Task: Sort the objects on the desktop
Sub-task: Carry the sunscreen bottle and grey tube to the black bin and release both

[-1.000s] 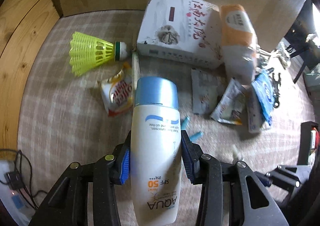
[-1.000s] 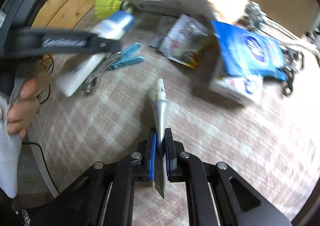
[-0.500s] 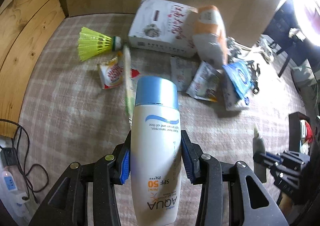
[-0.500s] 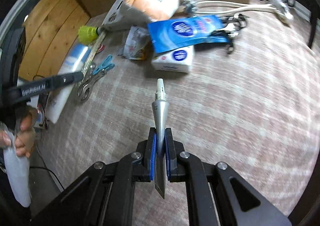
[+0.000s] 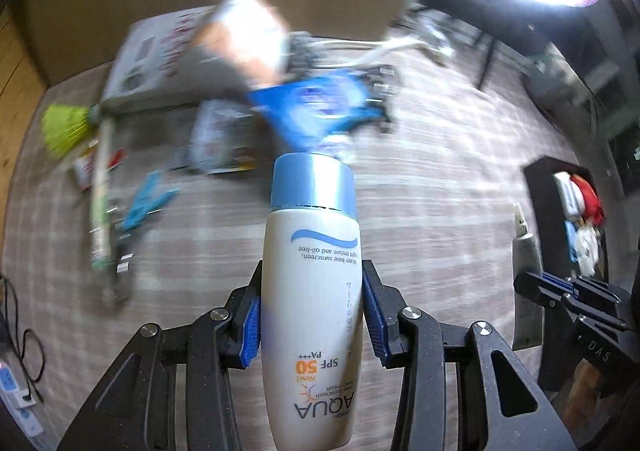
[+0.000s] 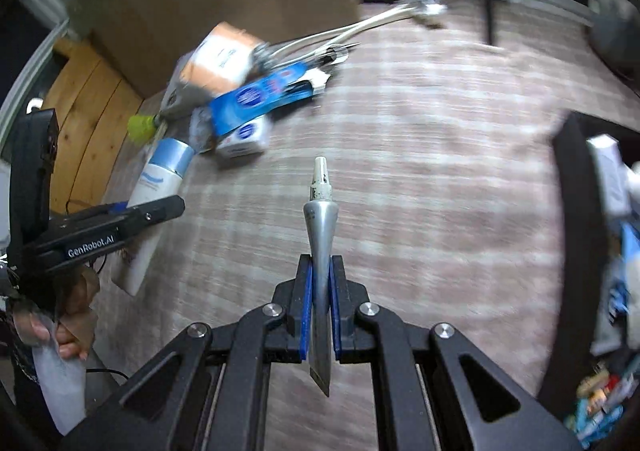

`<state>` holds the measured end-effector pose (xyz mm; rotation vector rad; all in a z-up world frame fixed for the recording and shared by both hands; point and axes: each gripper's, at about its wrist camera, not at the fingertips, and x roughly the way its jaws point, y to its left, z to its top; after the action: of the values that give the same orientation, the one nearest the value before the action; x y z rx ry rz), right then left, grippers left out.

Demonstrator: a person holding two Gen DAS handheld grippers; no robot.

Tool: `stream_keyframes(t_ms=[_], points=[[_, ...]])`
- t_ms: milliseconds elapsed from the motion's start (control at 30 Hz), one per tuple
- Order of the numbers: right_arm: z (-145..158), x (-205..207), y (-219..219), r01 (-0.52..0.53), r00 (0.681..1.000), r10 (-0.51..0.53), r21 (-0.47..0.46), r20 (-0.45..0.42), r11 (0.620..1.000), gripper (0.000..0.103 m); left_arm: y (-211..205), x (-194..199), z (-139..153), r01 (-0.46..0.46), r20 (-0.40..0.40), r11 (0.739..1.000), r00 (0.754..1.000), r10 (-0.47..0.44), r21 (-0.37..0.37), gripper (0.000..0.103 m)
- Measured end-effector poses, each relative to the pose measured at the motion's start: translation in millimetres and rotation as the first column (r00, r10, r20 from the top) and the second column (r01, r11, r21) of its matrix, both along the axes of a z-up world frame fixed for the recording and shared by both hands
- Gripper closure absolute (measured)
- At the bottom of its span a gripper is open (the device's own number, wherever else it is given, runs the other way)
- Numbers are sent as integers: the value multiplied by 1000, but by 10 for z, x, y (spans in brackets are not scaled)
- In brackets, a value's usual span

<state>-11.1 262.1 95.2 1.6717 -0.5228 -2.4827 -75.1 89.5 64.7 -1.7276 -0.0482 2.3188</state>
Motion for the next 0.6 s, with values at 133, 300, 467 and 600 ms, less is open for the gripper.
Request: stream_keyframes(t_ms=[133, 300, 467, 600], points=[[72, 294, 414, 99, 995, -99, 16, -15, 995, 95, 557, 54, 131, 98, -18, 995, 995, -97, 8, 62], [216, 757, 1065, 236, 971, -234, 44, -40, 971, 95, 1361, 196, 268, 230, -41, 973, 973, -229, 24, 62], [295, 1236, 1681, 376, 926, -373, 60, -51, 925, 95, 2169, 472, 375, 364, -56, 930, 931, -362, 51, 62], [309, 1587, 2130, 473, 881, -471, 77, -53, 877, 95, 2684, 713, 429, 447, -60, 892, 894, -444, 72, 62]])
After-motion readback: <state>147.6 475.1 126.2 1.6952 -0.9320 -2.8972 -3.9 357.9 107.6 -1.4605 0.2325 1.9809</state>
